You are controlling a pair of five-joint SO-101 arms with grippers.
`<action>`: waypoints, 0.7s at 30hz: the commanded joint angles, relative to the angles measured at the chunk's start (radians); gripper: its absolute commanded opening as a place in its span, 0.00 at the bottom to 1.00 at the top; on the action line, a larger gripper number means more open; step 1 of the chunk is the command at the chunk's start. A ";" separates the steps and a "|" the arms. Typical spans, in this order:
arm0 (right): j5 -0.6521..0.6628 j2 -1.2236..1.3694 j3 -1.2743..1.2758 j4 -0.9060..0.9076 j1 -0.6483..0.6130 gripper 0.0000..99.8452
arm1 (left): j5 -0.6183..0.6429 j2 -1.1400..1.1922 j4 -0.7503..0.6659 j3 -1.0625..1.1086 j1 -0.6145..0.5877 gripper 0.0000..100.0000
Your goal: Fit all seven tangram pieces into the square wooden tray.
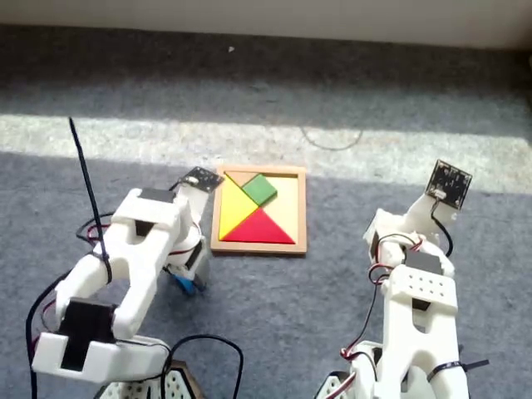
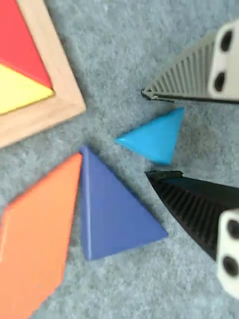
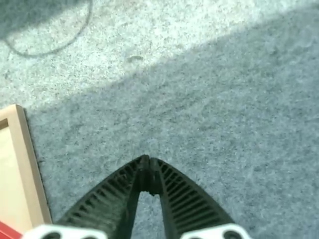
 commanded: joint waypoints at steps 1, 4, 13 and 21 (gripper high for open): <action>0.011 -0.028 -0.002 -0.018 0.002 0.01 | 0.008 -0.071 0.002 0.047 -0.012 0.23; 0.011 -0.028 -0.002 -0.018 0.002 0.01 | 0.008 -0.185 0.002 0.133 -0.013 0.23; 0.011 -0.028 -0.002 -0.018 0.002 0.01 | 0.015 -0.338 -0.032 0.246 -0.010 0.23; 0.011 -0.028 0.013 -0.019 0.002 0.01 | 0.061 -0.131 -0.048 0.094 -0.007 0.23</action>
